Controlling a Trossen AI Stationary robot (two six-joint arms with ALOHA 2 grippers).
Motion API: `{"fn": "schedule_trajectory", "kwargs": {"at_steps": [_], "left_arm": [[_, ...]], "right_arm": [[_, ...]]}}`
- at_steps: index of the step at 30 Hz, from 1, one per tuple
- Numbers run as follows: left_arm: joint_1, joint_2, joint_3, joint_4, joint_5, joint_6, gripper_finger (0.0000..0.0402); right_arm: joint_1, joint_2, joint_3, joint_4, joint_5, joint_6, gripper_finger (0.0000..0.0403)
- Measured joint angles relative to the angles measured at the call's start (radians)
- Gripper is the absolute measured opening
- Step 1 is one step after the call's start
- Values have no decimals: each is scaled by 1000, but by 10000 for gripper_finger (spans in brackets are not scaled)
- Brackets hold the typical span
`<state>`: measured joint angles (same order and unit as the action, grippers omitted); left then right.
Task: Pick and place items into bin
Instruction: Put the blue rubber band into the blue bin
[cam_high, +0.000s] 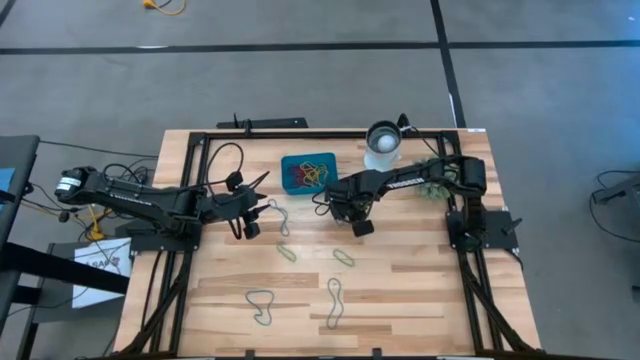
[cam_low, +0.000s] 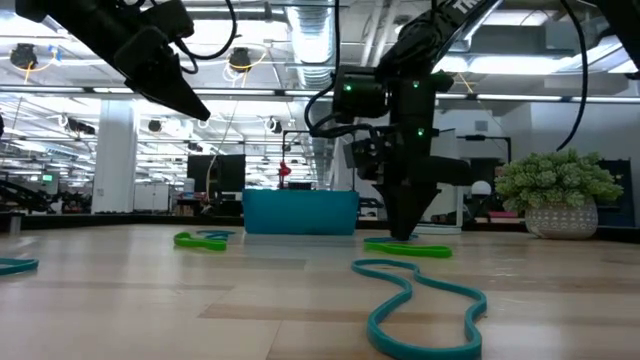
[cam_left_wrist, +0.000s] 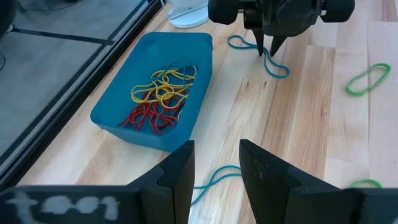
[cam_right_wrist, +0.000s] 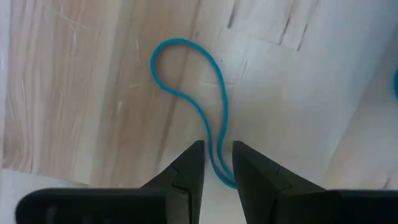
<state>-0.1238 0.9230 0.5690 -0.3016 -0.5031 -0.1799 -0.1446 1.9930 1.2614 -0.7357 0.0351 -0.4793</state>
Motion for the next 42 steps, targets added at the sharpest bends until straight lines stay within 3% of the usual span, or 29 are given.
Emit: {"fn": "schedule_trajectory", "kwargs": {"at_steps": [7,13,19,22,28,36,40,42], "left_arm": [[0,0,0,0,0,0,116],[0,0,0,1,0,0,116],[0,0,0,6,-1,0,116],[0,0,0,16,-20,7,116],[0,-1,0,53,-36,31,116],[0,-1,0,43,-11,42,116],[-1,-1,0,18,28,41,116],[-2,-1,0,17,29,41,116]], "right_arm": [[3,-8,-2,-4,-4,17,10],[32,-17,13,-33,26,81,3],[76,-61,122,-146,61,87,1],[100,-81,184,-192,145,96,1],[115,-140,327,-109,368,104,0],[16,-181,372,286,353,144,0],[-66,-158,372,287,332,241,0],[-108,-133,370,259,266,308,0]]}}
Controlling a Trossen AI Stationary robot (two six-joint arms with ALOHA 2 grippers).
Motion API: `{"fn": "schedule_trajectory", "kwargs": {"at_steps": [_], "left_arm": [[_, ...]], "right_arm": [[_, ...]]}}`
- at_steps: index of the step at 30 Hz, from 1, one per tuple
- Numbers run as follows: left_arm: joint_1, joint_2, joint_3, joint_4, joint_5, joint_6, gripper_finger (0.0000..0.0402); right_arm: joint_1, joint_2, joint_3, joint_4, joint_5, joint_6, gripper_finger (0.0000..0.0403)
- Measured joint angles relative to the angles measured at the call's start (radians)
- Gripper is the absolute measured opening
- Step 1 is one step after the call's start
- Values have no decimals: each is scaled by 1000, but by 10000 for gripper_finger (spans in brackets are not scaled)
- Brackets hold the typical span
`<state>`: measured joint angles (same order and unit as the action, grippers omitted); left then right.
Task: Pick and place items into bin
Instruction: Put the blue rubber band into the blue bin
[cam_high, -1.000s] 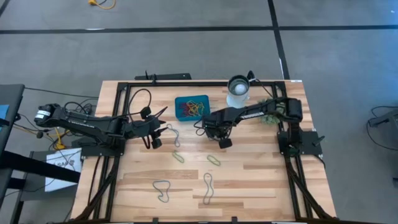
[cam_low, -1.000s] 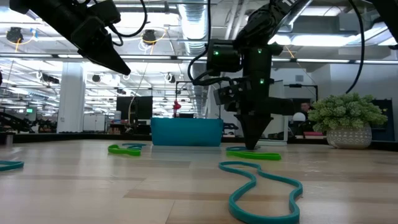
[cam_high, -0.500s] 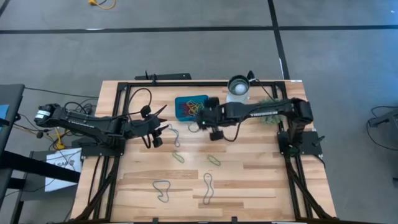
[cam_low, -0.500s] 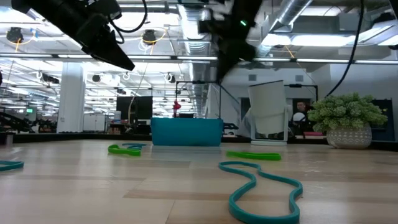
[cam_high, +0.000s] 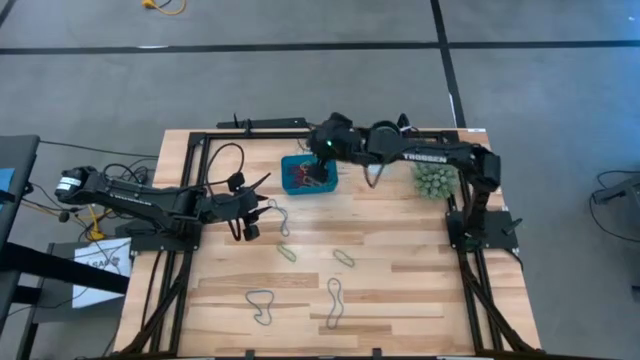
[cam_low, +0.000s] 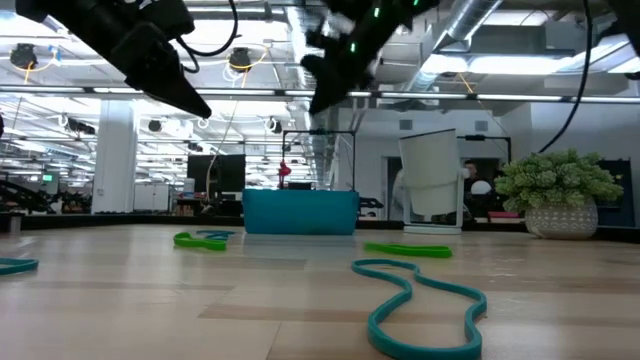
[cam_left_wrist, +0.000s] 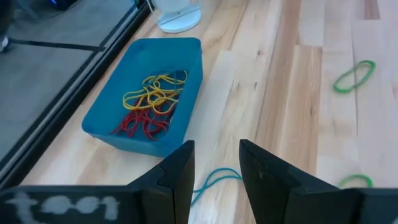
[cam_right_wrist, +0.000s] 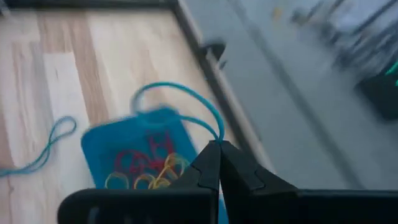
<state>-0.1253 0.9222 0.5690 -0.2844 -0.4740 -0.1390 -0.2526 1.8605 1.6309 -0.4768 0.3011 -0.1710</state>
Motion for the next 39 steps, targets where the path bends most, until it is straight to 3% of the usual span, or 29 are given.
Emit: {"fn": "schedule_trajectory", "kwargs": {"at_steps": [4,12,22,33,39], "left_arm": [[0,0,0,2,-2,2,116],[0,0,0,1,-2,2,116],[0,0,0,-13,-4,3,116],[0,0,0,-13,-3,0,116],[0,0,0,-13,-3,-26,116]], "right_arm": [[-48,75,0,25,-87,50,0],[-54,193,0,17,-39,66,0],[-42,208,0,-81,-34,207,3],[-44,207,0,-231,-38,237,82],[-35,207,0,-251,-38,250,103]]}}
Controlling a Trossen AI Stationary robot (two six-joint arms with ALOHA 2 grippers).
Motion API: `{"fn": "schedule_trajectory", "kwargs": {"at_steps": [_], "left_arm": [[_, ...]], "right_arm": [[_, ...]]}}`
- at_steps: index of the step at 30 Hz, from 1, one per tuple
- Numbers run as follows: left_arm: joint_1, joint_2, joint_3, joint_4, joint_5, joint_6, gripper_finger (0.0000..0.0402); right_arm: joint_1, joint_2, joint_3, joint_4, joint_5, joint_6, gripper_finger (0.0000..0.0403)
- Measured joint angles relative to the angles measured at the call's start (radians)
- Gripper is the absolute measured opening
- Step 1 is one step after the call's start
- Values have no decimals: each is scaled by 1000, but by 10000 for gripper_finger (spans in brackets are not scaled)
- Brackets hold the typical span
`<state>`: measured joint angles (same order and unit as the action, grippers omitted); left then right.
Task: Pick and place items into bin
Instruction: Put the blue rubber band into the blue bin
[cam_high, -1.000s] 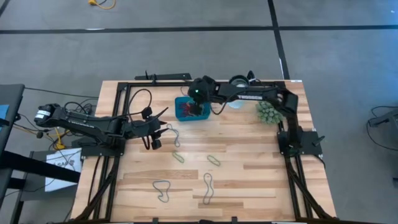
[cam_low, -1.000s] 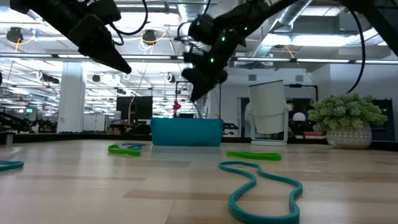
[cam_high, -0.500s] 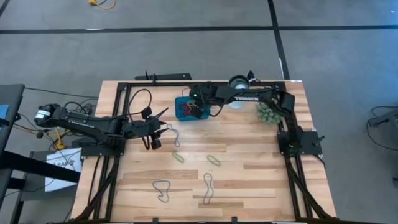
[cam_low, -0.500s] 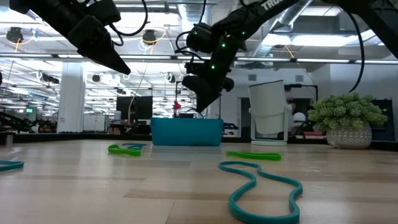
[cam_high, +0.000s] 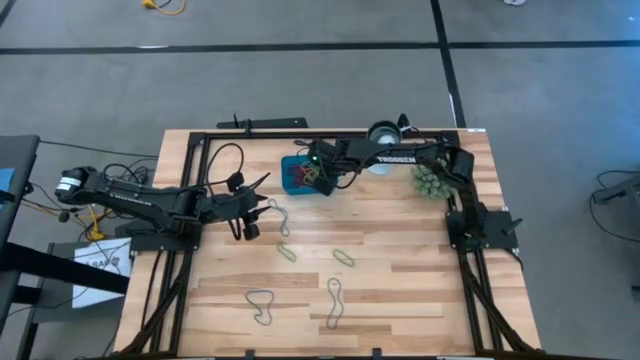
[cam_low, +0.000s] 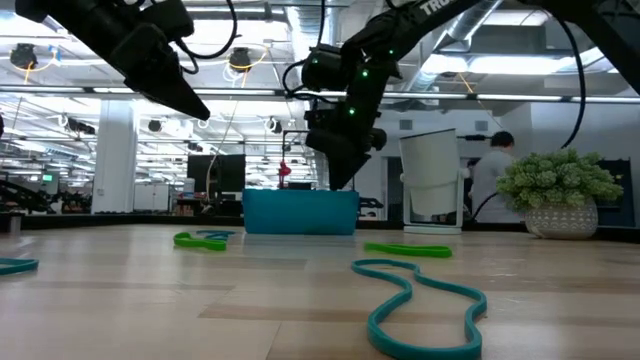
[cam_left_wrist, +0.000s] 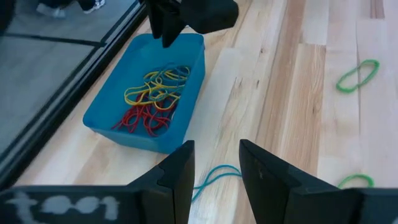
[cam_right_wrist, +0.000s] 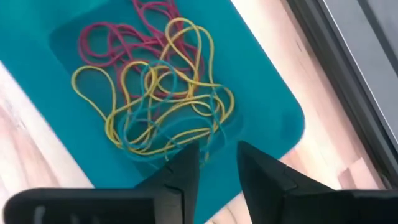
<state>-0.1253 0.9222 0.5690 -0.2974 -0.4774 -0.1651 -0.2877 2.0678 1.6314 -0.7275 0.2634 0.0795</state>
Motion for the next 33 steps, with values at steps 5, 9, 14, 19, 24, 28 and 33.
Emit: {"fn": "schedule_trajectory", "kwargs": {"at_steps": [5,9,14,19,24,28,33], "left_arm": [[0,0,0,-3,0,-83,116],[0,3,0,-19,8,-91,116],[1,19,0,-49,7,-91,116],[1,31,0,-64,-8,-89,116],[1,37,0,-67,-5,-96,116],[4,95,-1,-71,-7,-123,116],[46,243,-54,99,-16,32,116]], "right_arm": [[38,-15,0,45,-16,-60,98],[82,-35,-1,62,-104,-85,98],[140,-54,0,94,-232,-53,98],[191,-53,1,162,-277,34,98],[238,-53,1,164,-267,53,98],[266,-86,0,160,-267,78,98],[288,-125,0,151,-266,79,98]]}}
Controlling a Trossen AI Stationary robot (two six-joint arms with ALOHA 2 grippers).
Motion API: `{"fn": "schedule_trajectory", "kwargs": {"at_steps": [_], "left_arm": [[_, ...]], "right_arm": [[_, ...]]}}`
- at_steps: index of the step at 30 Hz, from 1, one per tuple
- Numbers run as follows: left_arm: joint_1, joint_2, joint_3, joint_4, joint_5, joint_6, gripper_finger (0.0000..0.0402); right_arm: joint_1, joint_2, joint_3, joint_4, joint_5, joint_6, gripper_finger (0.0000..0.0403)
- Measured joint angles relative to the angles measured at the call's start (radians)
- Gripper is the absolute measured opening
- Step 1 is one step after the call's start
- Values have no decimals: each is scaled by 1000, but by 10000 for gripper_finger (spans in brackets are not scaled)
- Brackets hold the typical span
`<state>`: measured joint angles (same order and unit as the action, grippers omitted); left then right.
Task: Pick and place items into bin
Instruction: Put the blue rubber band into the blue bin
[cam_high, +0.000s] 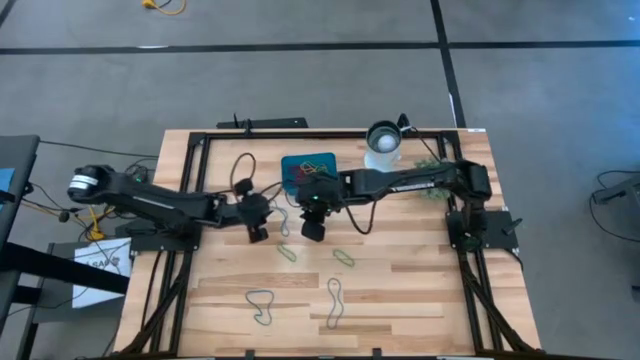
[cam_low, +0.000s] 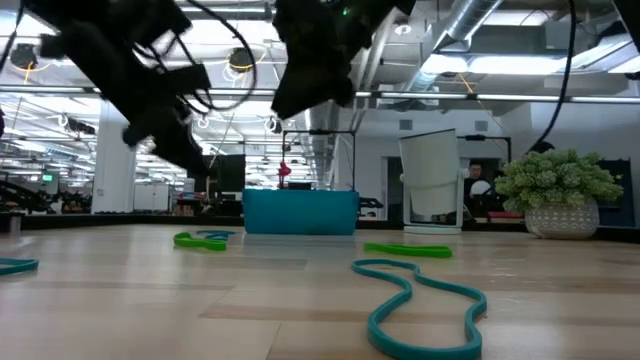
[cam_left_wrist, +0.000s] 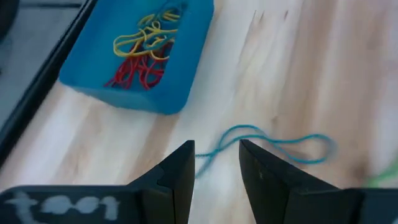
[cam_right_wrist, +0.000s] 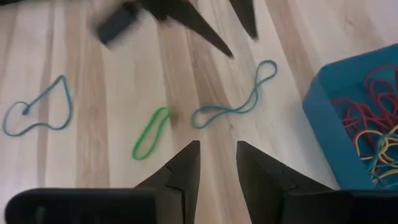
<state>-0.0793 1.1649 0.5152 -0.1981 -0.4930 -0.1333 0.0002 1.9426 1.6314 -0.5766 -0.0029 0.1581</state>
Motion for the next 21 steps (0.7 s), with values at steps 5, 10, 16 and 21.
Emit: {"fn": "schedule_trajectory", "kwargs": {"at_steps": [5,10,16,21], "left_arm": [[79,152,0,133,7,109,116],[167,260,0,191,177,146,116],[221,348,2,234,191,184,116],[252,387,3,256,226,179,116]], "right_arm": [[20,-50,0,-22,0,0,98],[42,-74,0,-61,0,0,98],[53,-77,0,-70,1,0,98],[51,-77,0,-90,2,0,98]]}}
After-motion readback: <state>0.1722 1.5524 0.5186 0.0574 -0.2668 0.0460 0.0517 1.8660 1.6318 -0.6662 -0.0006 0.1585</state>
